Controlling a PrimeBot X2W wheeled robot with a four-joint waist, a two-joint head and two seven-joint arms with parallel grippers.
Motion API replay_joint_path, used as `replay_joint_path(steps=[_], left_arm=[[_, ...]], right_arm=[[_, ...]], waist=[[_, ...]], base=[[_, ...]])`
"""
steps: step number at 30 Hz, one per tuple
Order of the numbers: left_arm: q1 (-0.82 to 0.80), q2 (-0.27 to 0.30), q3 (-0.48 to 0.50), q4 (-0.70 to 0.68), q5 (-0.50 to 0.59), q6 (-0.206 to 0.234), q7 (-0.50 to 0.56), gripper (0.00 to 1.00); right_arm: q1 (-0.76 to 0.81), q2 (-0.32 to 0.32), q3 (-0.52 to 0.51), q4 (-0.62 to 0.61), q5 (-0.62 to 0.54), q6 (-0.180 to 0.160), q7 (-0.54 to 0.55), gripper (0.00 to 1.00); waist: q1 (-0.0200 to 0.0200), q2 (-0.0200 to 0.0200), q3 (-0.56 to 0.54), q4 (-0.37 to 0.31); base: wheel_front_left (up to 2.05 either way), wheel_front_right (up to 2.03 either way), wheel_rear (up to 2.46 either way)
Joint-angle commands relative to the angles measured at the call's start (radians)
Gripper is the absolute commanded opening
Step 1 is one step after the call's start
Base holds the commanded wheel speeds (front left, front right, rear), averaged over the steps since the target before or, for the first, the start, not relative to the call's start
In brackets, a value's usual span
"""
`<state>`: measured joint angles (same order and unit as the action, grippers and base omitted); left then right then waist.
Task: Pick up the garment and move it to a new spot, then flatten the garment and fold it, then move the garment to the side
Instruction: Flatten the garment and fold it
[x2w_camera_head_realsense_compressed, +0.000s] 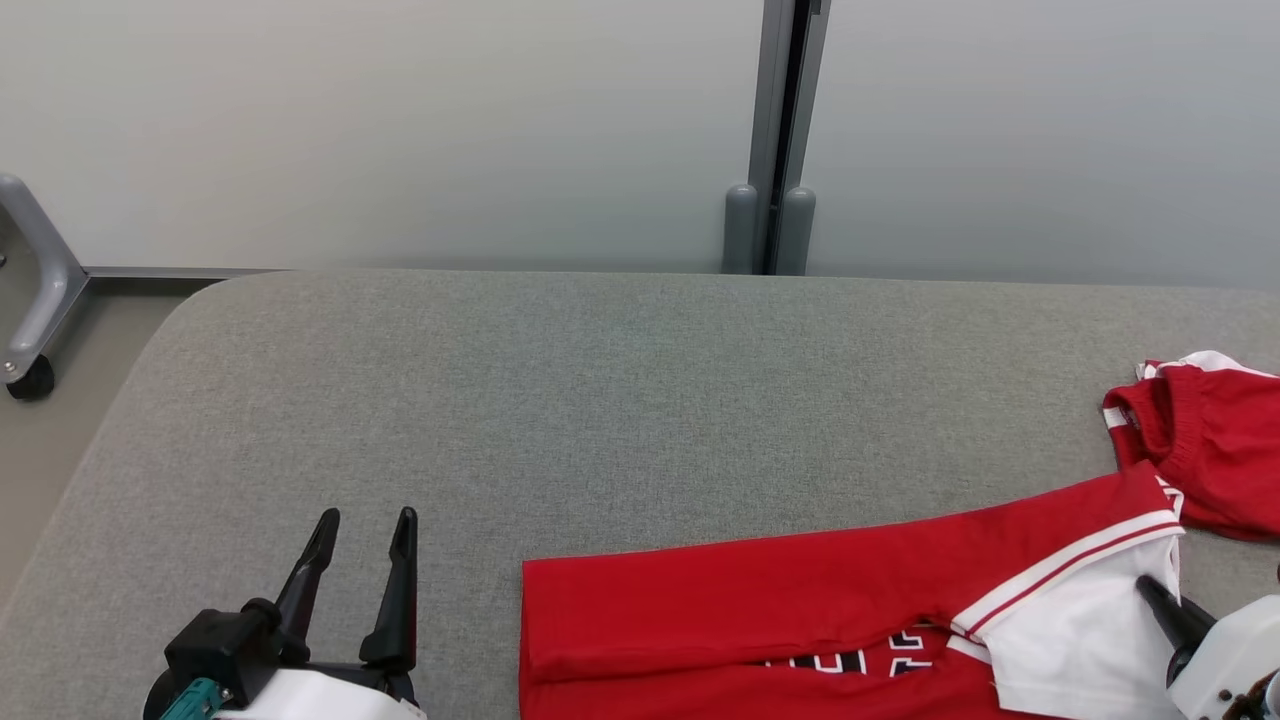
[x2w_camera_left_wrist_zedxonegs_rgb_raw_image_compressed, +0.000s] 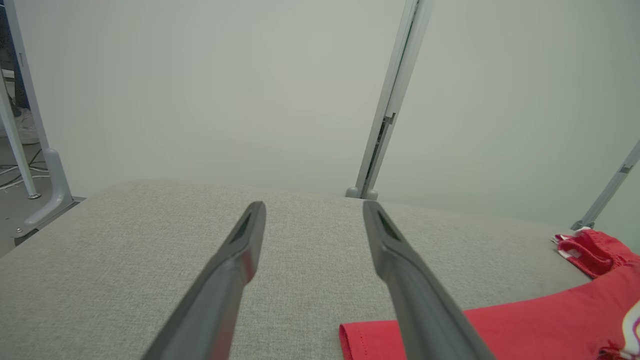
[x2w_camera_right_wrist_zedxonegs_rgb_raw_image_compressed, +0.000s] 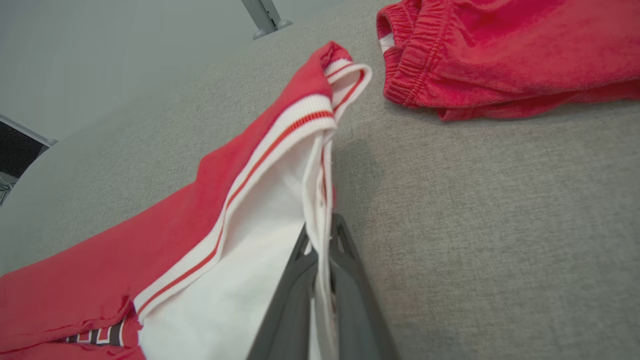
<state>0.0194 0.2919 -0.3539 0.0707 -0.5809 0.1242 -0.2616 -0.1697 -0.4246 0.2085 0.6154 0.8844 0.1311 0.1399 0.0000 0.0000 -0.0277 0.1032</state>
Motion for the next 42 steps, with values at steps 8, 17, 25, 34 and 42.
replay_joint_path(steps=[8, 17, 25, 34, 42], left_arm=[[0.026, -0.002, 0.014, 0.002, 0.013, -0.003, -0.004, 1.0], [0.03, -0.005, 0.013, 0.019, 0.005, -0.009, -0.004, 1.0], [0.027, -0.008, 0.004, 0.038, 0.002, -0.015, 0.0, 1.0], [0.019, -0.006, -0.01, 0.056, 0.0, -0.019, 0.012, 1.0], [0.01, -0.005, -0.026, 0.067, -0.004, -0.025, 0.024, 1.0]], right_arm=[[0.034, 0.023, -0.006, -0.17, 0.081, 0.0, 0.023, 0.0], [0.113, 0.035, 0.015, -0.374, 0.123, 0.0, 0.091, 0.0], [0.129, 0.103, 0.084, -0.47, 0.122, 0.0, 0.168, 0.0], [0.084, 0.197, 0.179, -0.457, 0.142, 0.0, 0.208, 0.0], [0.049, 0.255, 0.232, -0.383, 0.177, 0.0, 0.199, 0.0]], waist=[[0.0, 0.0, -0.015, 0.011], [0.0, 0.0, -0.023, 0.051], [0.0, 0.0, -0.036, 0.112], [0.0, 0.0, -0.047, 0.198], [0.0, 0.0, -0.048, 0.269]], base=[[0.0, 0.0, 0.0], [0.0, 0.0, 0.0], [0.0, 0.0, 0.0], [0.0, 0.0, 0.0], [0.0, 0.0, 0.0]])
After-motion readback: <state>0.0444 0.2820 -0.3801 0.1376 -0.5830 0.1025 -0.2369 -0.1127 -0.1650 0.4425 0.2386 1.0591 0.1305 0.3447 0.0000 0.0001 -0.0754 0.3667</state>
